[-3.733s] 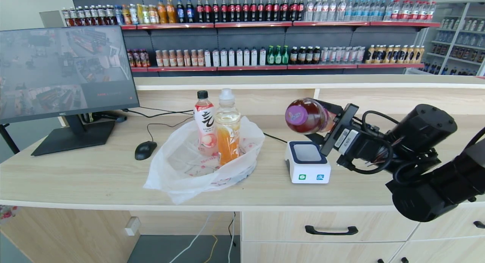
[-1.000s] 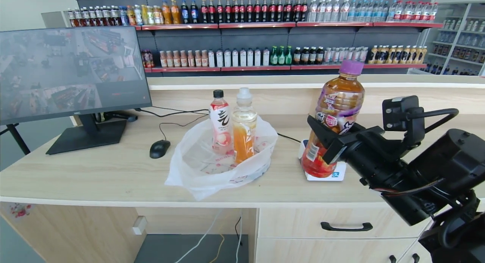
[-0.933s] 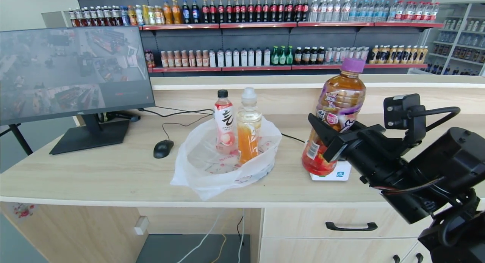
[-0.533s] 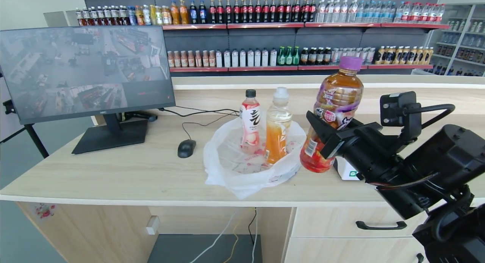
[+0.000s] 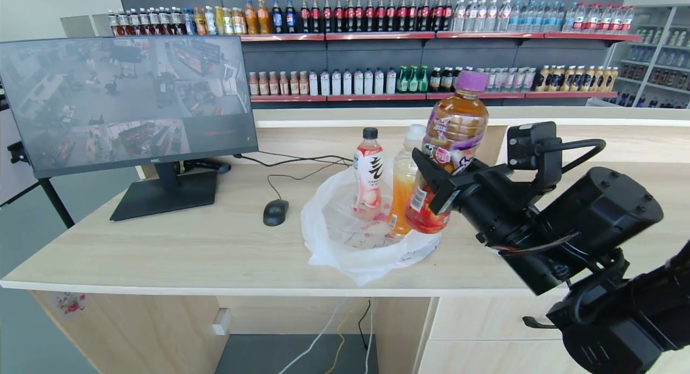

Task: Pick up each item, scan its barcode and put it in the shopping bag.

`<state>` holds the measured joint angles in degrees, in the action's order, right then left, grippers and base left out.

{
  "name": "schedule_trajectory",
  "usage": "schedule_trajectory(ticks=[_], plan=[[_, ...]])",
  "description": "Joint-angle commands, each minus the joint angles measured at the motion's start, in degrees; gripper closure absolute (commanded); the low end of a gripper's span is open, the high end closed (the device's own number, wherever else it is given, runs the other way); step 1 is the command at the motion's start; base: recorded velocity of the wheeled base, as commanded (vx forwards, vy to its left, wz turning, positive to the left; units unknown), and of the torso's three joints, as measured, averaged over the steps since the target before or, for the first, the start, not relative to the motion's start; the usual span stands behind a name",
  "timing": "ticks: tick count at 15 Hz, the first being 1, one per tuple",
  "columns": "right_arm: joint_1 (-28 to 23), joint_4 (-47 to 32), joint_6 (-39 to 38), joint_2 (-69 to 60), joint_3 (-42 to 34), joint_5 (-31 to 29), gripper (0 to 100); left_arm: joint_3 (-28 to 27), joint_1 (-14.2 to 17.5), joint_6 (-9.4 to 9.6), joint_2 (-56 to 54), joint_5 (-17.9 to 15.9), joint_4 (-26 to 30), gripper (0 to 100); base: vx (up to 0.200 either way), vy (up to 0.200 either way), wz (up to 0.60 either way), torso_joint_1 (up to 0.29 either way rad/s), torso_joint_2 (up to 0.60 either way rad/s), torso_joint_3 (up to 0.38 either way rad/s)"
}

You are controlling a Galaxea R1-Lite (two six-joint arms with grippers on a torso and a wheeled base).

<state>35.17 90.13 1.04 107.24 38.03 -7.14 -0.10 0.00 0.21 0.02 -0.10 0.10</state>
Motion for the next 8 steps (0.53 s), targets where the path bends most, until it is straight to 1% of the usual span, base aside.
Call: schedule_trajectory(ticks=[1, 3, 5, 8], plan=[[2.1, -0.1, 0.0, 4.3, 2.3, 0.1, 100, 0.0, 0.0, -0.03, 0.0, 0.0, 0.0, 0, 0.000, 0.000, 0.00, 0.000, 0.00, 0.000], [2.4, -0.1, -0.1, 6.5, 3.6, 0.1, 100, 0.0, 0.0, -0.03, 0.0, 0.0, 0.0, 0, 0.000, 0.000, 0.00, 0.000, 0.00, 0.000], [3.8, -0.1, -0.2, 9.4, 6.6, 0.2, 100, 0.0, 0.0, -0.03, 0.0, 0.0, 0.0, 0, 0.000, 0.000, 0.00, 0.000, 0.00, 0.000], [3.9, -0.1, -0.3, 12.2, 9.3, 0.3, 100, 0.0, 0.0, -0.03, 0.0, 0.0, 0.0, 0, 0.000, 0.000, 0.00, 0.000, 0.00, 0.000]])
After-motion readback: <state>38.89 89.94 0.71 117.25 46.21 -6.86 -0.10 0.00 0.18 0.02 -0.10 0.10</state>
